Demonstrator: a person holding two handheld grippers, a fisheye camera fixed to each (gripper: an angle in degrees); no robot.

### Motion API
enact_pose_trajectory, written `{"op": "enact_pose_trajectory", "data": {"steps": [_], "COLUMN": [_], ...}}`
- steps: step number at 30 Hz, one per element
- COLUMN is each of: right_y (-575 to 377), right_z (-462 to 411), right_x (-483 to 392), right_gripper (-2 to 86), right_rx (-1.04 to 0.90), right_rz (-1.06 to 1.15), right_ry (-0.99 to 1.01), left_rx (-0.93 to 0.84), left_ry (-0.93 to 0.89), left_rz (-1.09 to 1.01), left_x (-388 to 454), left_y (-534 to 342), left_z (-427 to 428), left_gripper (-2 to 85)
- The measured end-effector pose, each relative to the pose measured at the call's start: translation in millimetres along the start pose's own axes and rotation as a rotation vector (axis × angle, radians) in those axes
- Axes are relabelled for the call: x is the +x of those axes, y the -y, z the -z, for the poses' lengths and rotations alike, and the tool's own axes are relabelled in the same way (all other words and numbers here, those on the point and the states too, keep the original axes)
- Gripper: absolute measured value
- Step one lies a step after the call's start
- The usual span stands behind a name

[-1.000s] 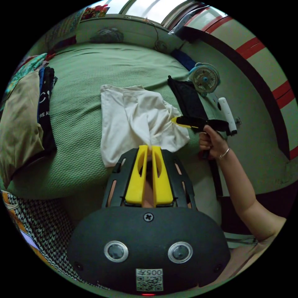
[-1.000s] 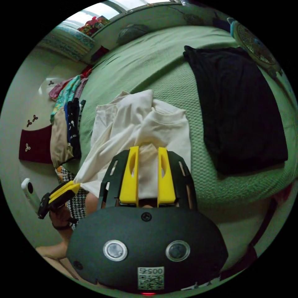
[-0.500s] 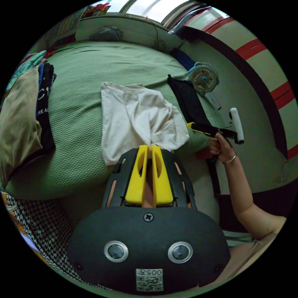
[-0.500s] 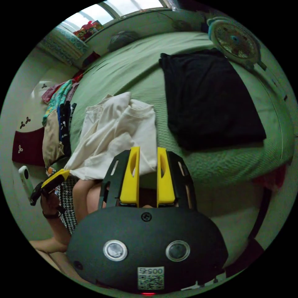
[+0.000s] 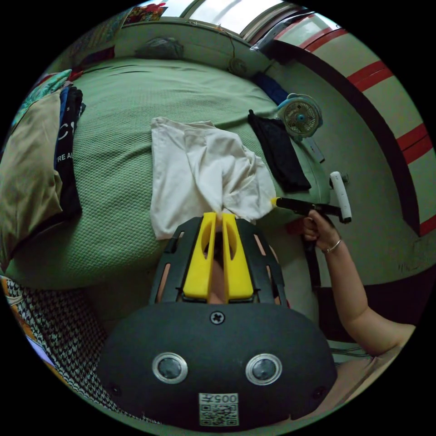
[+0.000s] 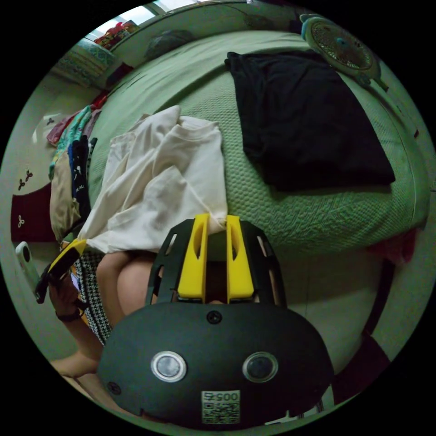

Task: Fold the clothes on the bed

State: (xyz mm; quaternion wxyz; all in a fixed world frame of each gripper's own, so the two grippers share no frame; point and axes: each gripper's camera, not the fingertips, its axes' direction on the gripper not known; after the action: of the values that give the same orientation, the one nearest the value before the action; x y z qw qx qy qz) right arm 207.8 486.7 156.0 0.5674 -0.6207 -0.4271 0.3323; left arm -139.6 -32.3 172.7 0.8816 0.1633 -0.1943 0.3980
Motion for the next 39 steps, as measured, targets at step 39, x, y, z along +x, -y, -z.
{"op": "enact_pose_trajectory", "data": {"steps": [39], "right_y": [200], "right_z": [-72], "right_x": [-262], "right_gripper": [4.9], "right_rx": [-0.046], "right_rz": [0.234], "right_ry": [-0.026], "left_rx": [-0.147], "left_ry": [-0.024], "left_rz": [-0.064], "left_x": [-94], "left_y": [-12], "left_z": [-52], "left_gripper": [2.8]}}
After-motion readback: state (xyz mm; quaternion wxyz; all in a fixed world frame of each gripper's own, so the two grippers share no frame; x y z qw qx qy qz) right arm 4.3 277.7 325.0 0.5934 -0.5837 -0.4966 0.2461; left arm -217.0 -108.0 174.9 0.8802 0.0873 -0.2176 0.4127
